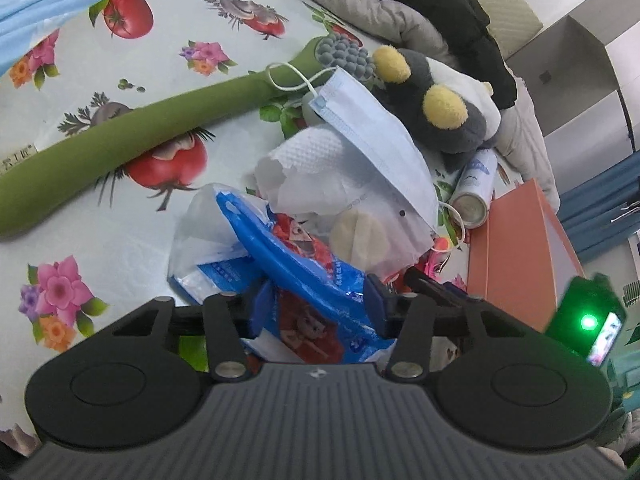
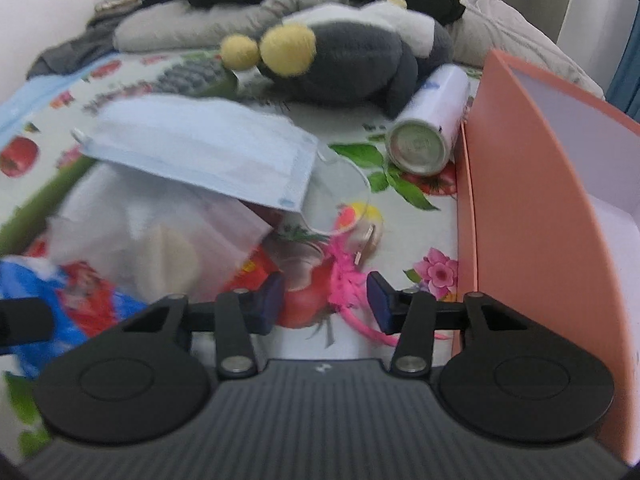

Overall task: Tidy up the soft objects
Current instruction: 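Grasp the blue wipes packet with the left tool while the right tool grasps the pink toy, then carry the wipes packet and pink toy with both tools over the orange box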

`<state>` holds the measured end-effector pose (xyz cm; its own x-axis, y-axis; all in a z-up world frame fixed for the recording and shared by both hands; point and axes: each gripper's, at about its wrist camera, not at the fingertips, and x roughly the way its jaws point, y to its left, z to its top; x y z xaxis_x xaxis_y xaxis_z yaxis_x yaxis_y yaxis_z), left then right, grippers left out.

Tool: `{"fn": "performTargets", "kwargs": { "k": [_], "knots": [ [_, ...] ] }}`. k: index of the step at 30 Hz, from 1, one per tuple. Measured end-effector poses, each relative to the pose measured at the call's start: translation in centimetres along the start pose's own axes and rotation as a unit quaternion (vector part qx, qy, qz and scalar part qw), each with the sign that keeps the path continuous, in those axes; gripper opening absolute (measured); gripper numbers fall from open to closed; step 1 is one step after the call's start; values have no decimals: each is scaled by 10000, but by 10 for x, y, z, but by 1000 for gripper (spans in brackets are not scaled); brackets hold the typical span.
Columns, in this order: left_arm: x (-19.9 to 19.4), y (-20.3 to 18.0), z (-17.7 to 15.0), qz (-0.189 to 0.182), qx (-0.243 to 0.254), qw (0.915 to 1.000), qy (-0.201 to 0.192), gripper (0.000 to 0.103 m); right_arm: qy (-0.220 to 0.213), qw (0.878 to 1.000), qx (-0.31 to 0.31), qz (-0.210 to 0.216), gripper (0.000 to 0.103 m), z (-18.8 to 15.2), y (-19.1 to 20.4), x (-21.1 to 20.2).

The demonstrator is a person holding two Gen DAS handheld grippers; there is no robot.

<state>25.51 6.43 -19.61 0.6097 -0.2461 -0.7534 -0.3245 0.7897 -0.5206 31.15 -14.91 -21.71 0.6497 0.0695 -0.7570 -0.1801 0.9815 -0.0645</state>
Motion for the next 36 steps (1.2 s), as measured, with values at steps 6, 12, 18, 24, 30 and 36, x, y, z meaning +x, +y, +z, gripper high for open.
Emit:
{"fn": "performTargets", "kwargs": {
  "k": [6, 12, 18, 24, 30, 36],
  "knots": [
    [3, -3, -3, 66, 113, 9999, 29, 21, -68, 9998, -169, -127, 7, -4, -2, 9],
    [-10, -2, -5, 54, 278, 9996, -21, 9, -23, 10000, -95, -3, 5, -6, -1, -3],
    [-34, -4, -11, 26, 730, 9973, -24, 7, -21, 9997, -193, 156, 5, -17, 5, -31],
    [-56, -4, -23, -74, 1241, 9922, 68, 7, -53, 9994, -186, 269, 5, -31, 11, -63],
    [-68, -1, -35, -56, 1627, 9864, 239, 7, 46, 9987, -158, 473, 5, -50, 13, -94],
    [-67, 10, -53, 64, 1731, 9843, 347, 8, 324, 9968, -62, 724, 7, -74, 15, -106]
  ]
}}
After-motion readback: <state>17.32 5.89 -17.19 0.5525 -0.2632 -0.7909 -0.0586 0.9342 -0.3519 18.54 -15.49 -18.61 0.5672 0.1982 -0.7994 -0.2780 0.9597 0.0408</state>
